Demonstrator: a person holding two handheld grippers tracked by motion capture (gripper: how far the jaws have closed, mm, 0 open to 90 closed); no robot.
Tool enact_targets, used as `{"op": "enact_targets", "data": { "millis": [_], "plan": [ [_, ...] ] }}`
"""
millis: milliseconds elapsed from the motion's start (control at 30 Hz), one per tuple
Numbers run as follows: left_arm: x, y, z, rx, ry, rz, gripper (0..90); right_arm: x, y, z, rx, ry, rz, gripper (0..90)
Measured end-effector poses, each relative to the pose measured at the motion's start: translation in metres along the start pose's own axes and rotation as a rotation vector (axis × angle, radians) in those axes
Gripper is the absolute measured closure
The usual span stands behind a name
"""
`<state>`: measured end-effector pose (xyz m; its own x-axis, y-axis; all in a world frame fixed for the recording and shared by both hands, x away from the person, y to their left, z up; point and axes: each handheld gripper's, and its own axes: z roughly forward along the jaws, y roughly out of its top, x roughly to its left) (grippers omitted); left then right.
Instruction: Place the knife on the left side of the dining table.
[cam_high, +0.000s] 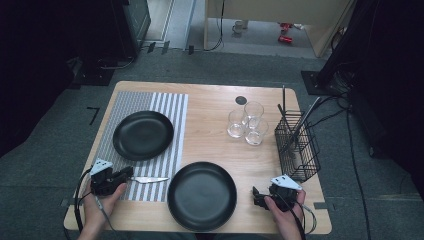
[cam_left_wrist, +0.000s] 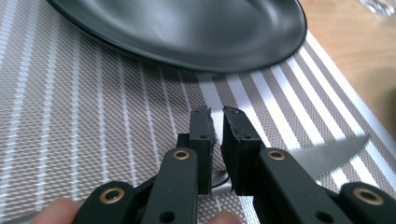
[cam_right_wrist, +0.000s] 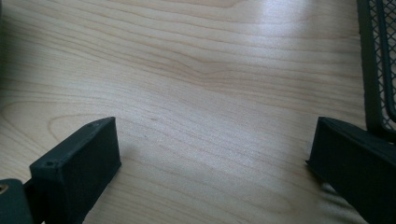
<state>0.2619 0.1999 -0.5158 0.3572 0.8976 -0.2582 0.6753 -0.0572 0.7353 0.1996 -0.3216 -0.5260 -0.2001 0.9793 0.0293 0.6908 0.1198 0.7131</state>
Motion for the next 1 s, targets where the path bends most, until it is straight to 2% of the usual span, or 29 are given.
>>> {"op": "enact_targets", "data": {
  "millis": [100,267,367,467,633,700,900,1000],
  "plan": [
    [-0.001,-0.002,-0.002,0.005,-0.004,0.015,88.7,0.000,0.000,0.000,0.000,0.000,0.000,1.7],
    [-0.001,-0.004,-0.005,0.012,-0.021,0.041,90.0,0.000,0.000,0.000,0.000,0.000,0.000,1.7],
    [0.000,-0.005,-0.006,0.007,-0.024,0.030,89.6,0.000,0.000,0.000,0.000,0.000,0.000,1.7],
    [0.002,-0.005,-0.005,0.008,-0.026,0.011,85.3,0.000,0.000,0.000,0.000,0.000,0.000,1.6],
    [0.002,-0.005,-0.006,-0.008,-0.020,0.005,78.5,0.000,0.000,0.000,0.000,0.000,0.000,1.6],
    [0.003,-0.005,-0.009,-0.035,-0.042,0.000,74.9,0.000,0.000,0.000,0.000,0.000,-0.001,1.7],
    [0.003,-0.004,-0.020,-0.115,-0.052,0.009,58.8,0.000,0.000,0.000,0.001,0.002,-0.003,1.6],
    [0.002,-0.002,-0.023,-0.133,-0.064,0.009,53.5,0.000,0.000,0.000,0.001,0.001,-0.004,1.7]
  ]
}}
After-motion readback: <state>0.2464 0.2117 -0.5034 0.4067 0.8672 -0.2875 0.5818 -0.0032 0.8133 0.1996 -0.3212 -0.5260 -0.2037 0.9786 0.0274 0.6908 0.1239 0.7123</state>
